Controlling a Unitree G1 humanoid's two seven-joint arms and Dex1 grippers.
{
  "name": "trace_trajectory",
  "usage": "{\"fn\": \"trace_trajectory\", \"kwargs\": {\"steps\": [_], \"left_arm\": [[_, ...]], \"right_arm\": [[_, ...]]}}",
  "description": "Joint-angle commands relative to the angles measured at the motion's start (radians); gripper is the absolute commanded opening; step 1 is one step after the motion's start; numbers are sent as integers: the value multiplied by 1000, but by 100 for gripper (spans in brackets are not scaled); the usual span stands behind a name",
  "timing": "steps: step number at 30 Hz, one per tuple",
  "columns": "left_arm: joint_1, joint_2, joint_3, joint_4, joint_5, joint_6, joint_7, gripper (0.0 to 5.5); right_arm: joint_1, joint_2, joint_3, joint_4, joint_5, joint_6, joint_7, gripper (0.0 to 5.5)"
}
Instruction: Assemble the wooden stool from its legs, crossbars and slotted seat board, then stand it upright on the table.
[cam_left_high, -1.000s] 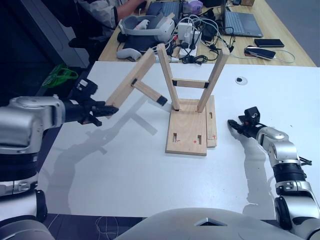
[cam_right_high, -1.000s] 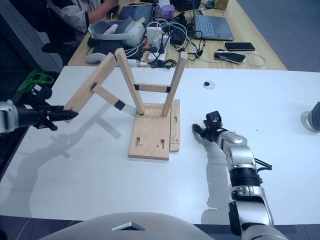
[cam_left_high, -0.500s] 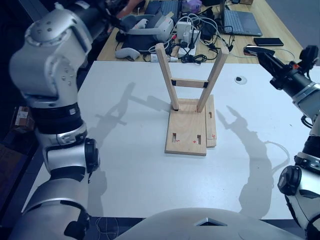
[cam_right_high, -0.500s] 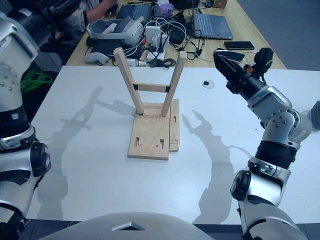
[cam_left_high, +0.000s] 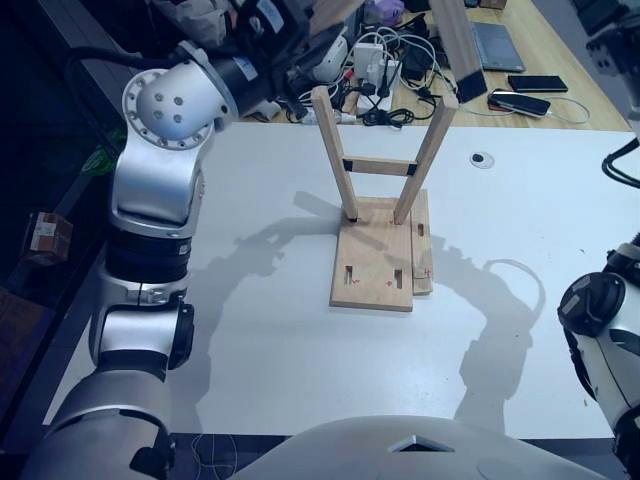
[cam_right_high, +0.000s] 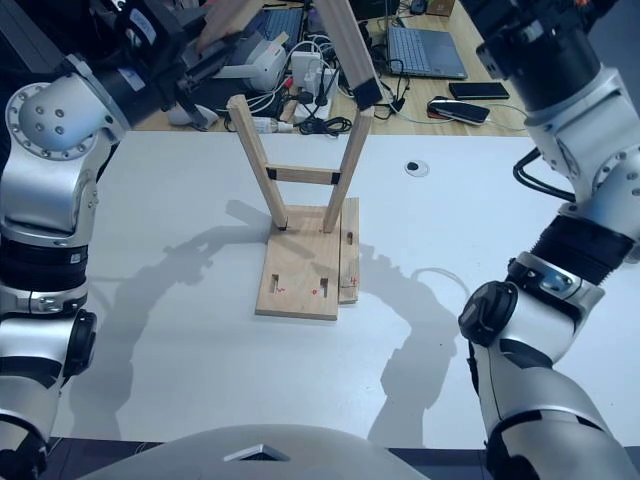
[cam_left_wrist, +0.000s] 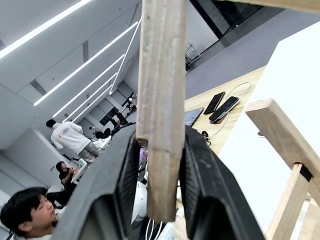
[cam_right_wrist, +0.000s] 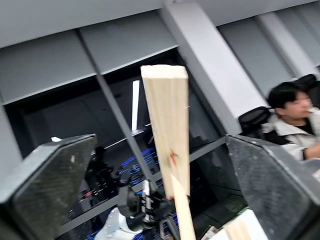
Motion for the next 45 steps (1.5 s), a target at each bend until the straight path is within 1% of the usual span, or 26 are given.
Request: {"fn": "trace_trajectory", "kwargs": {"steps": [1, 4, 9, 10, 13, 18, 19, 21, 24, 25, 27, 30, 34, 38, 41, 42, 45], "left_arm": [[2, -20, -17, -15, 19, -35, -22, 100], [18, -24, -27, -34, 25, -45, -39, 100], [43, -27, -28, -56, 31, -45, -61, 100], [45, -28, -27, -58, 33, -44, -64, 100], [48, -27, -25, -59, 36, -44, -73, 100], [51, -25, -23, -63, 39, -42, -88, 100], [51, -24, -24, -63, 39, -42, -91, 100], [52, -23, -24, -65, 40, -41, -96, 100], [52, -22, -23, -69, 46, -43, -99, 100], [51, -23, -24, -70, 49, -44, -98, 100], [45, -24, -28, -63, 87, -57, -74, 100], [23, -26, -41, -50, 174, -90, -19, 100], [26, -22, -66, -57, 248, -158, -4, 100], [29, -21, -76, -56, 273, -174, -12, 100], [32, -18, -57, -42, 270, -191, -3, 100], [32, -19, -51, -37, 268, -195, 0, 136], [35, -34, -30, -31, 235, -175, -9, 187]], "right_arm": [[-49, 68, 42, 35, 20, -21, -38, 537], [-55, 97, 52, 48, 21, -45, -54, 537], [-63, 96, 53, 68, 20, -64, -59, 537], [-64, 94, 50, 72, 23, -67, -55, 508], [-62, 81, 50, 74, 25, -70, -41, 471], [-56, 63, 58, 72, 16, -67, -24, 387], [-54, 61, 62, 71, 13, -66, -18, 380], [-54, 58, 70, 72, 7, -63, -8, 340], [-57, 58, 82, 79, 2, -67, 1, 302], [-56, 57, 84, 81, 2, -67, 1, 272], [-54, 64, 81, 86, 9, -69, -10, 246], [-47, 76, 73, 87, 20, -74, -31, 236], [-39, 94, 65, 81, 38, -85, -50, 230], [-34, 100, 60, 76, 51, -89, -55, 229], [-38, 101, 54, 81, 54, -89, -54, 229], [-40, 102, 53, 81, 55, -89, -53, 229], [-39, 98, 54, 84, 62, -87, -49, 211]]}}
